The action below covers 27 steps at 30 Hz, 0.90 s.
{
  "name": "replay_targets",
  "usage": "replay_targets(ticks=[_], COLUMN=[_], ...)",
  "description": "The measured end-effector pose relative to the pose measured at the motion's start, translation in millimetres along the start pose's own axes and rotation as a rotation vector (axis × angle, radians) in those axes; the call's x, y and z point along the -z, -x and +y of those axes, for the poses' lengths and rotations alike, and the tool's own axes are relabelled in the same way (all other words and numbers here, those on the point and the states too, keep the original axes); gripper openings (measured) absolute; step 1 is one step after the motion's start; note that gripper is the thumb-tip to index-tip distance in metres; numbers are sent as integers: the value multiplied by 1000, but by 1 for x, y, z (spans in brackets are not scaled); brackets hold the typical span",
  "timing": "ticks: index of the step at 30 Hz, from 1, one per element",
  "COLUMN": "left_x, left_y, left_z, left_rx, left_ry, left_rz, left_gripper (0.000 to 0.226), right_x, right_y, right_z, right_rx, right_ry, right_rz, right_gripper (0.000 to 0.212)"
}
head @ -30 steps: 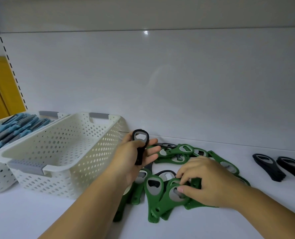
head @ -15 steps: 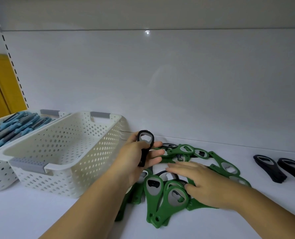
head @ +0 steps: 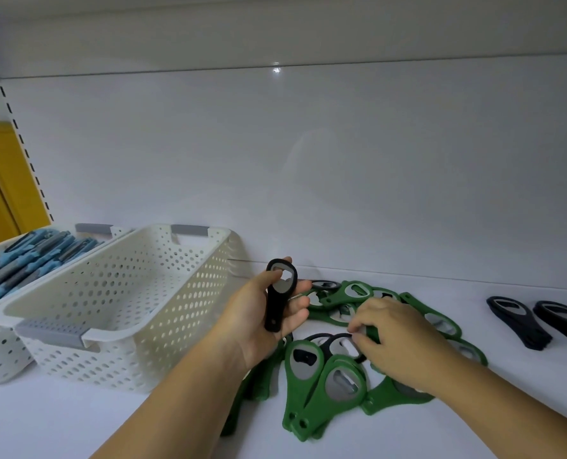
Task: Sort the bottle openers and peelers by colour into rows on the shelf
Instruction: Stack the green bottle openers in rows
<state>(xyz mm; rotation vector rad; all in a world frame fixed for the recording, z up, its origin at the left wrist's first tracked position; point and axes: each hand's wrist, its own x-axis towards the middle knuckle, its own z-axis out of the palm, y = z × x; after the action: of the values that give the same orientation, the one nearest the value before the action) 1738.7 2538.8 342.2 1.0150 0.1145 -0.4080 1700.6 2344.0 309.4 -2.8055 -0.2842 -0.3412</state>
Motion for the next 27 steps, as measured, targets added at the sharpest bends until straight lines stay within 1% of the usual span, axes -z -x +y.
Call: replay_targets(ticks=[2,3,6,8,10,12,16,18,20,21,23,25,27], left_x=[-1,-1,-2,-5,-7,-6,-5,-5,-5,-5,-7,-9,-9], left_y=[2,2,2,4,5,4,2,1,0,0,3,10,16], left_z=[0,0,0,-1,-1,-2,-4,-5,-6,-6,-9,-13,-17], left_rx=[2,2,-8,-22,-39,-52,-75,-96,-135,-150,-132,-27,82], left_ry=[-8,-7,-22,-13,31,56,44,34,9,-25,-124,-236,-358], left_rz=[-7,-15,-42,-32,-12,-4,0,2,-11,-32,-117,-273,-447], left_gripper=[42,44,54,47,29,22,28,28,29,29,28,28,34], right_x=[2,3,3,4,7,10,11,13,20,23,28,26,19], right_y=[3,4,2,0,-1,-3,-6,-6,-4,-2,3,8,10], right_z=[-2,-4,-7,-6,-3,2,15,18,14,10,-4,-17,-23], right_rx=[-9,-20,-38,-65,-118,-192,-303,-297,-260,-234,-182,-156,-143], right_ry=[0,-14,-21,-26,-108,-240,-410,-468,-601,-686,-811,-869,-889], right_rz=[-25,-20,18,54,153,273,355,447,531,537,458,357,317], right_gripper=[24,23,8,9,7,6,14,20,22,22,19,16,14])
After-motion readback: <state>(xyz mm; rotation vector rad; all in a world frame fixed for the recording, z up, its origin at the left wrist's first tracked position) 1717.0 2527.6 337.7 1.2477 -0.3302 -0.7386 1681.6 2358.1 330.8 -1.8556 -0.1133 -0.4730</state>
